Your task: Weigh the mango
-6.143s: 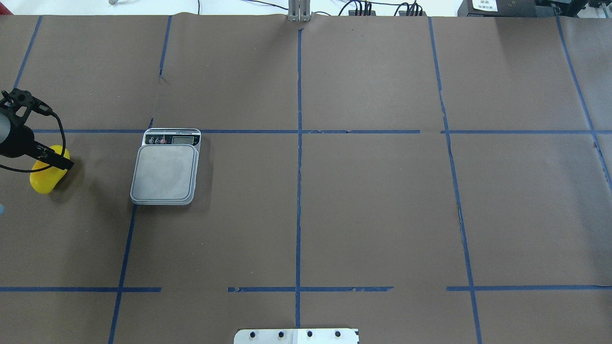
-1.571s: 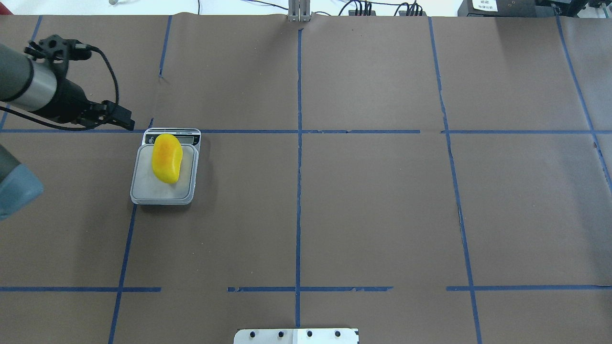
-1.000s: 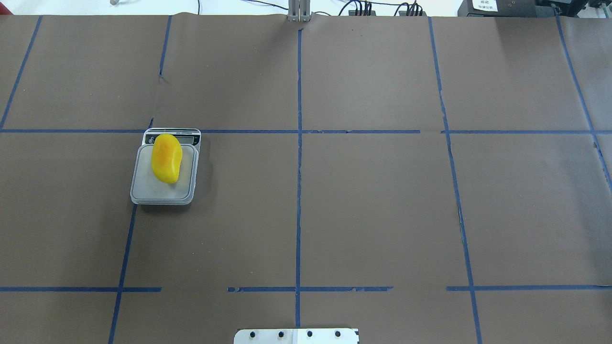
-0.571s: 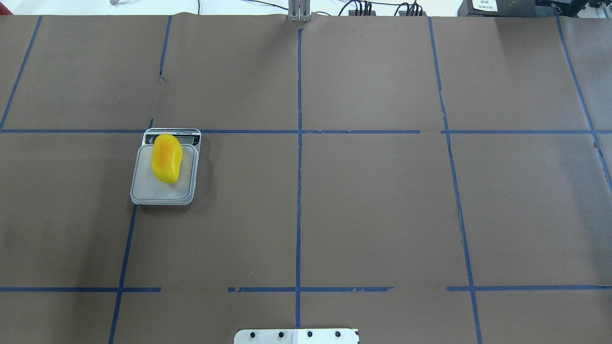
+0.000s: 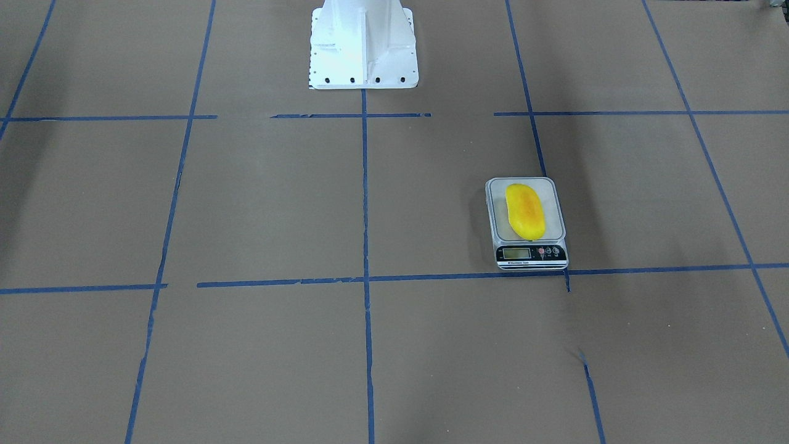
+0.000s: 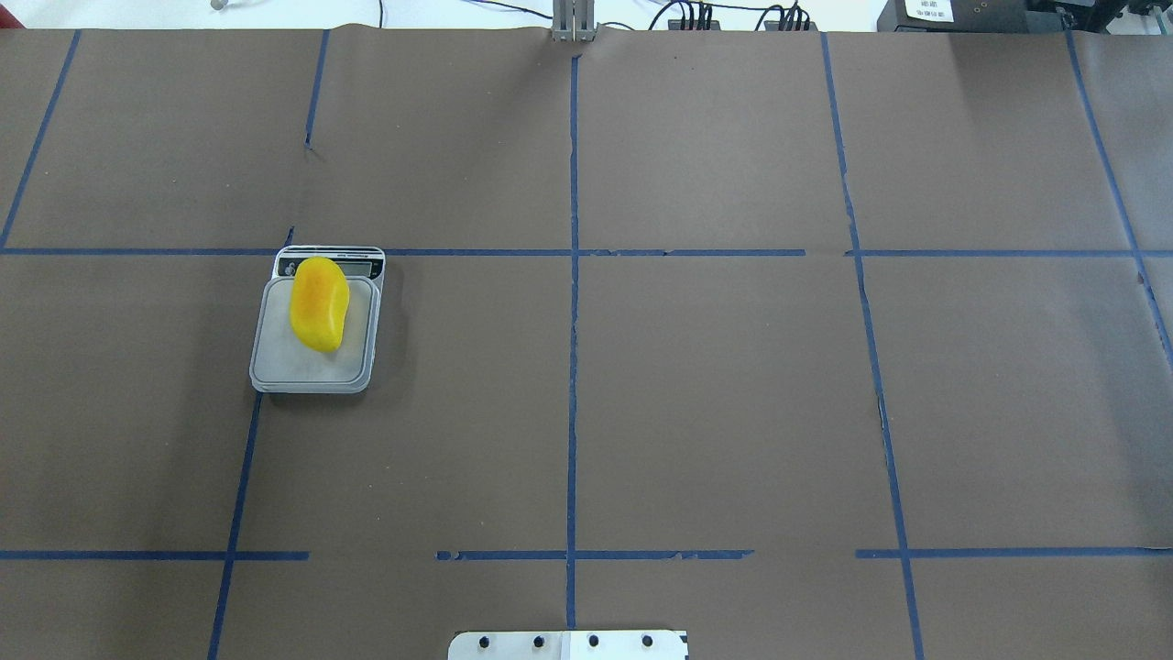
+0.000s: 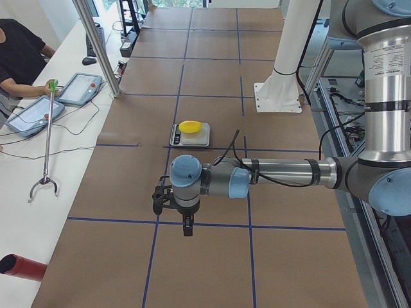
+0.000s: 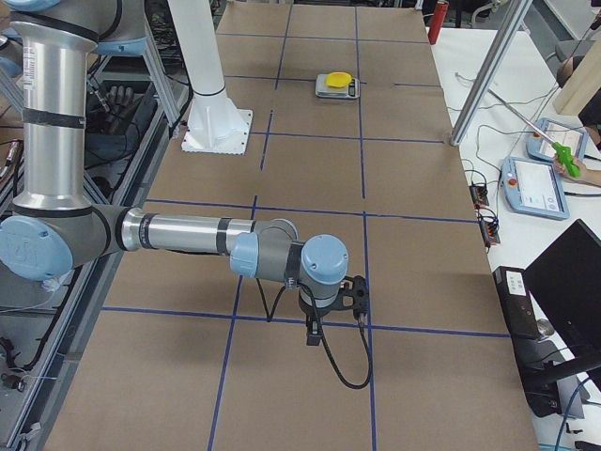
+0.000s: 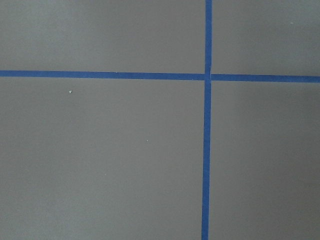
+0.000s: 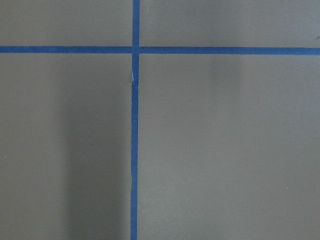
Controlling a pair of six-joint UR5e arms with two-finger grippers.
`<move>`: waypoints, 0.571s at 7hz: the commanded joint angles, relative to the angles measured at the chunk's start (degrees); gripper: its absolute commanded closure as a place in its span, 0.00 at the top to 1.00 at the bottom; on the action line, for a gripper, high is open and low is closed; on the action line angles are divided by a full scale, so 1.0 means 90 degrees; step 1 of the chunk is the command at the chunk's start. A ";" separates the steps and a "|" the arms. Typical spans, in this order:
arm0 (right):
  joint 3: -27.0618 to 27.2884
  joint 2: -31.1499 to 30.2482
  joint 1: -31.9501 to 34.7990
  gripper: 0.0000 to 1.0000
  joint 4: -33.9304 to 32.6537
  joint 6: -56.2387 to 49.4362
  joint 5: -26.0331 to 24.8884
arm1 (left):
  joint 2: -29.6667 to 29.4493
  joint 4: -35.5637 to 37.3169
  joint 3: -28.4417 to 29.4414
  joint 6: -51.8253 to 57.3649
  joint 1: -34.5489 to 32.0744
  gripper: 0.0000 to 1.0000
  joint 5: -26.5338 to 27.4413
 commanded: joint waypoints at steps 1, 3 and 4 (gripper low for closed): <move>0.0000 0.0000 0.0000 1.00 0.0000 0.0000 0.0000 | -0.0069 0.0437 -0.0316 0.0004 -0.0145 1.00 0.0007; 0.0000 0.0000 0.0000 1.00 0.0000 -0.0010 0.0000 | -0.0059 0.0595 -0.0474 0.0004 -0.0242 1.00 -0.0002; 0.0000 0.0000 0.0000 1.00 0.0000 0.0000 0.0000 | -0.0049 0.0586 -0.0484 0.0004 -0.0252 1.00 -0.0012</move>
